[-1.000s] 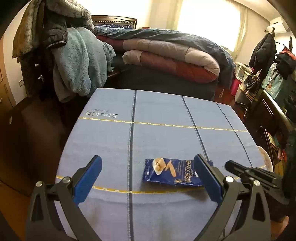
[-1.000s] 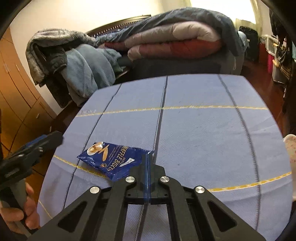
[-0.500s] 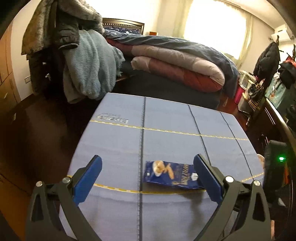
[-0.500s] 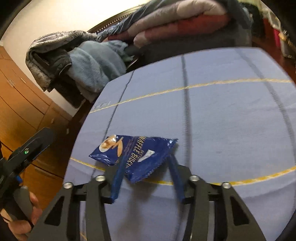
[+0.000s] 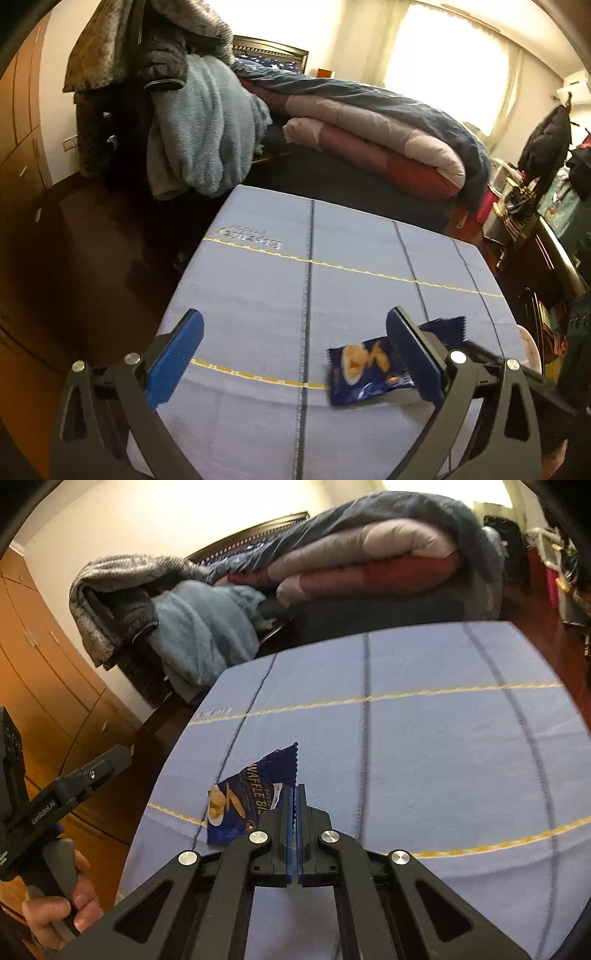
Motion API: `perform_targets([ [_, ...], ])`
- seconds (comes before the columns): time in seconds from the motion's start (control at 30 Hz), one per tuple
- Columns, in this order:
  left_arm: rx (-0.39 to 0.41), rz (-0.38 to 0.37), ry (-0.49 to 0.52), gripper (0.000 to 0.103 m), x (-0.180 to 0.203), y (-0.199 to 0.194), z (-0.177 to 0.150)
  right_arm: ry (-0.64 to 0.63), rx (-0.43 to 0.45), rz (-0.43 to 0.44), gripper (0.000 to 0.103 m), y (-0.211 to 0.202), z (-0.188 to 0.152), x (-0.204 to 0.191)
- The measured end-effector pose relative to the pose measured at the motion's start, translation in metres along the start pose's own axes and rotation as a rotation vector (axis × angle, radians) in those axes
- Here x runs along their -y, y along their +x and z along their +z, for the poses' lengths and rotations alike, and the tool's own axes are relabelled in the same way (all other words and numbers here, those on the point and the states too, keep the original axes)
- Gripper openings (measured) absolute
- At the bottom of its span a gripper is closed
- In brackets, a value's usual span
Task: Collect trash
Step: 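Carry the blue wafer packet to the wastebasket and open the right tool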
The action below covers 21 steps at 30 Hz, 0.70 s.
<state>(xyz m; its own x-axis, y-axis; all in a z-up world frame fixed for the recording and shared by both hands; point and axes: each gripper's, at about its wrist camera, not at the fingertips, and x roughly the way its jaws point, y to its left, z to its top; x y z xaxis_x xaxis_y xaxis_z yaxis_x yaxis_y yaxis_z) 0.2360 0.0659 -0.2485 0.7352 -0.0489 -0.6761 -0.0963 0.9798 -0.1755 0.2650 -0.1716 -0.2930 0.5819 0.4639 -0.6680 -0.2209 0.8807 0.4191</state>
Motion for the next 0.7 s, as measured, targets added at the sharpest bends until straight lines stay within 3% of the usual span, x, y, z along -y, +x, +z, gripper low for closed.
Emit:
perform_targets([
  [0.27,0.007,-0.074,0.080,0.099,0.047,-0.002,-0.003,0.034,0.105,-0.077,0.001,-0.066,0.004,0.035],
  [0.7,0.018,-0.233,0.289,0.099,0.177,0.004,-0.016,0.104,0.274,-0.239,0.001,-0.164,0.005,0.101],
])
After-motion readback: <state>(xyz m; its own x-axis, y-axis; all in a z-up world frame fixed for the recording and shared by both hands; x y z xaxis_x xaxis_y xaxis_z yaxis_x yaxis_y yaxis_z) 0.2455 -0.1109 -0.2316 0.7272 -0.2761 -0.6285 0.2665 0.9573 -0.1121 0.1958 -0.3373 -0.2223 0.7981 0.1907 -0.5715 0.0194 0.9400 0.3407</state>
